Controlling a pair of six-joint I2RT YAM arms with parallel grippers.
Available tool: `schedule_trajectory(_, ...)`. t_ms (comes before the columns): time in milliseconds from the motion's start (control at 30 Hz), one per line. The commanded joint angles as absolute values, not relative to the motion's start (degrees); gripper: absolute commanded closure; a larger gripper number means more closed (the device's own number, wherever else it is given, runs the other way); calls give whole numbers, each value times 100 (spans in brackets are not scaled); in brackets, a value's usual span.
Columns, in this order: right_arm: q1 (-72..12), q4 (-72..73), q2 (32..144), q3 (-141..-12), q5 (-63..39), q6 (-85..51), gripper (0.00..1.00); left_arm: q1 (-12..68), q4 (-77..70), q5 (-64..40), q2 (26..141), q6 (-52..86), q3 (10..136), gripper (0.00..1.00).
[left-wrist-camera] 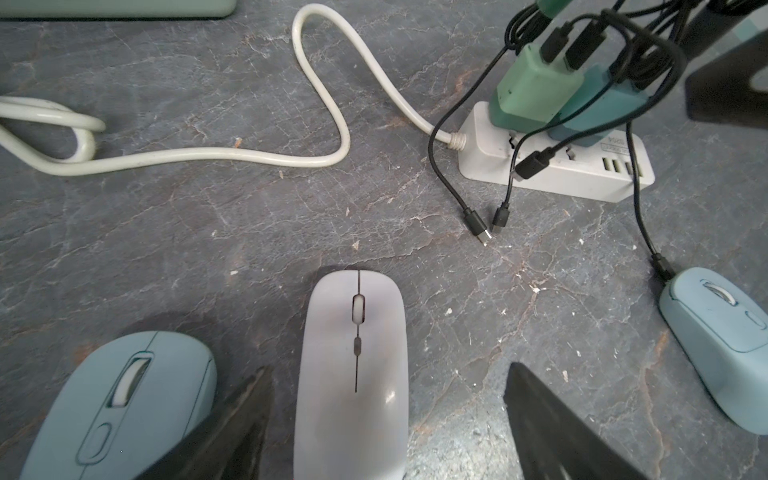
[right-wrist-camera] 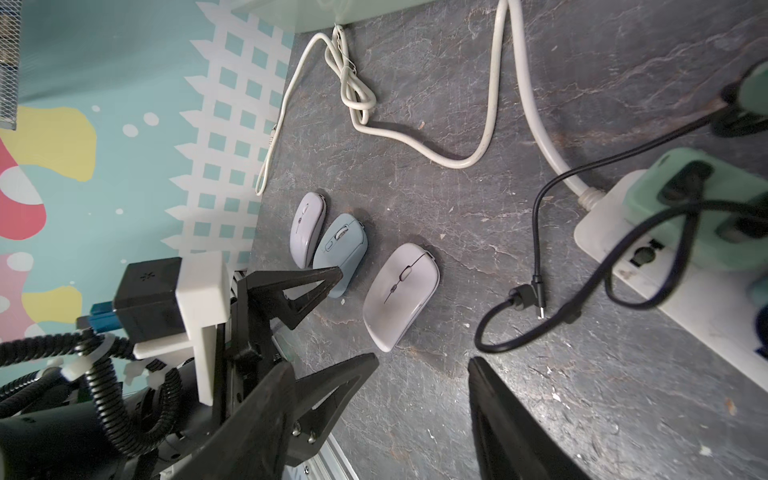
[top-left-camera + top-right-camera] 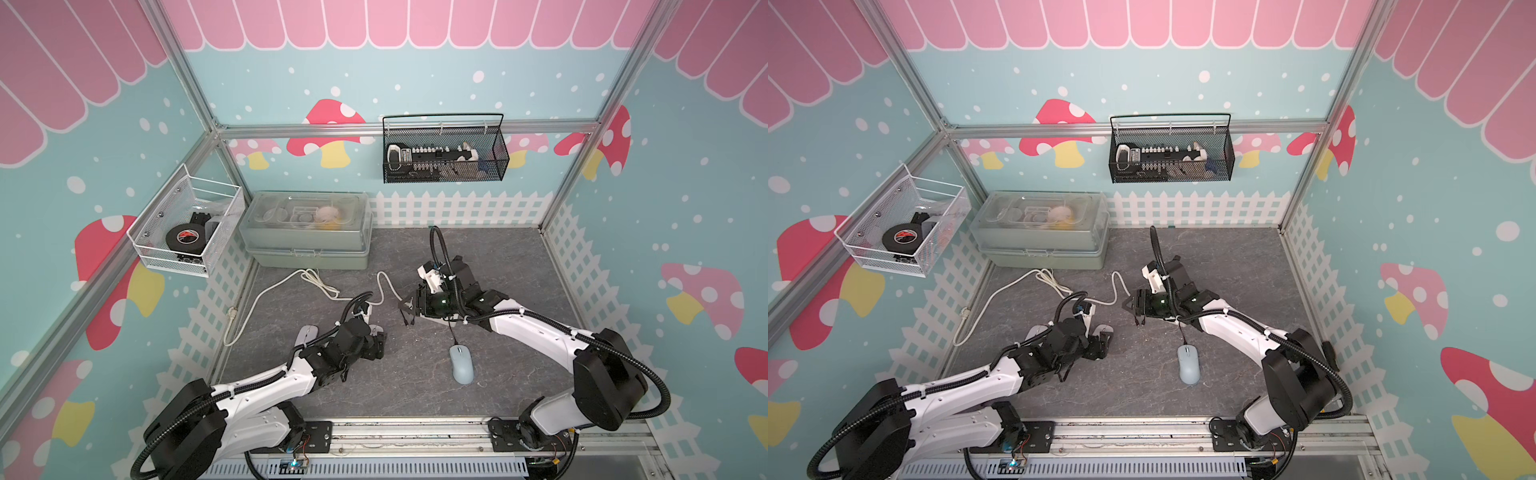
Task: Unplug the wireless mouse
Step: Adjust the mouse at the center of the board.
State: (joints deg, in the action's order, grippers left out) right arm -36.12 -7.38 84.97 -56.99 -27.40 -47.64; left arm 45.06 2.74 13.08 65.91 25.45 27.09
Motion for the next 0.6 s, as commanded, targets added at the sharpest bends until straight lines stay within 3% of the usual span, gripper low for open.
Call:
schedule_trajectory(0, -3683, -910, 8302, -5583, -2615, -4764, 34, 4475, 64, 1198, 6758, 2484, 2995, 15)
schedule_trajectory(567, -3729, -2088, 7504, -5572, -2146, -4409, 31, 4465, 56, 973, 7675, 2432, 3592, 14)
